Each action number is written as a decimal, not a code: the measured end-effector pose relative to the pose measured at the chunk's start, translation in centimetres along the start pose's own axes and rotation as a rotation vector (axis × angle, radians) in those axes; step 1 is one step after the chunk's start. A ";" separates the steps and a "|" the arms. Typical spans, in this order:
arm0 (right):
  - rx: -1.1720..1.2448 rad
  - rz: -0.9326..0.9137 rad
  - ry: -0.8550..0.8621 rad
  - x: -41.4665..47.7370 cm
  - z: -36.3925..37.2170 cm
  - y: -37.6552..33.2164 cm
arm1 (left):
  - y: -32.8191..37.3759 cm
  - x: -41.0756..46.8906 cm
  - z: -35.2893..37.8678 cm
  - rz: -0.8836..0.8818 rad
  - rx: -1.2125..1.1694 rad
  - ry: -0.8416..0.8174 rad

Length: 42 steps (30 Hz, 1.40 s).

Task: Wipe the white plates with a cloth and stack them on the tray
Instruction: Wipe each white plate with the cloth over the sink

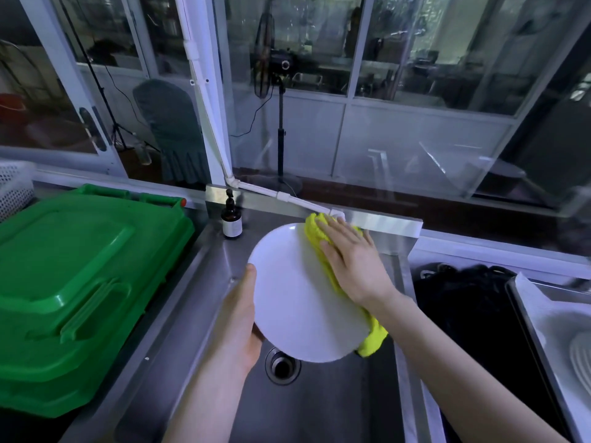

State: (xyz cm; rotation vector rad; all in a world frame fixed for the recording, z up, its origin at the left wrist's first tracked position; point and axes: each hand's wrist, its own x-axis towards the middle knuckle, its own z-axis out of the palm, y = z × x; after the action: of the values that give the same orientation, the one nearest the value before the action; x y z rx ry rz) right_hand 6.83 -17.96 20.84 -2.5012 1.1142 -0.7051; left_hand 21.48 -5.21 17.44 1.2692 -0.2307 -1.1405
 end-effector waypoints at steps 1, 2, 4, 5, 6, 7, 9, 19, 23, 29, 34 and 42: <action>0.055 0.044 0.024 0.8 -0.2 -0.1 | -0.3 0.0 0.3 -0.012 0.018 -0.015; 0.105 0.096 0.042 1.6 -0.4 -0.2 | -0.6 0.0 0.4 -0.023 0.029 -0.018; 0.081 0.236 -0.003 3.0 -0.5 -0.3 | -1.1 0.1 0.7 -0.032 0.045 -0.012; 0.033 0.305 -0.070 3.6 -0.6 -0.4 | -1.2 0.1 0.7 -0.028 0.044 -0.004; 0.032 0.367 -0.137 3.9 -0.8 -0.3 | -1.2 0.2 0.6 -0.021 0.038 0.015; 0.118 0.419 -0.197 3.9 -1.1 -0.1 | -1.1 0.4 0.4 -0.018 0.033 0.048; 0.517 0.486 -0.317 2.8 -2.3 0.7 | -0.8 0.8 -0.2 -0.023 0.005 0.135; 0.579 0.409 -0.032 -2.4 0.7 3.8 | -0.1 0.4 -1.4 0.063 0.088 -0.015; 0.431 0.279 -0.074 0.5 -1.0 3.1 | 0.8 0.8 -1.5 0.130 0.241 -0.138; 0.499 0.140 -0.373 3.2 -2.3 1.7 | 0.4 1.1 -1.4 0.226 0.321 -0.175; 0.956 0.426 -0.245 -1.5 -0.4 4.5 | -0.1 1.7 -2.8 0.166 0.080 0.040; 0.943 0.494 -0.137 -2.4 0.7 4.3 | 2.0 2.8 -3.0 0.189 0.215 -0.087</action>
State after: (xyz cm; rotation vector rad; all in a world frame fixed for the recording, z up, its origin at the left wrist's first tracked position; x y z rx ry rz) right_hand 3.24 -18.86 17.46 -1.3975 0.9677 -0.6753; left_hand 25.92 -5.72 16.84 1.3552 -0.5392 -1.0293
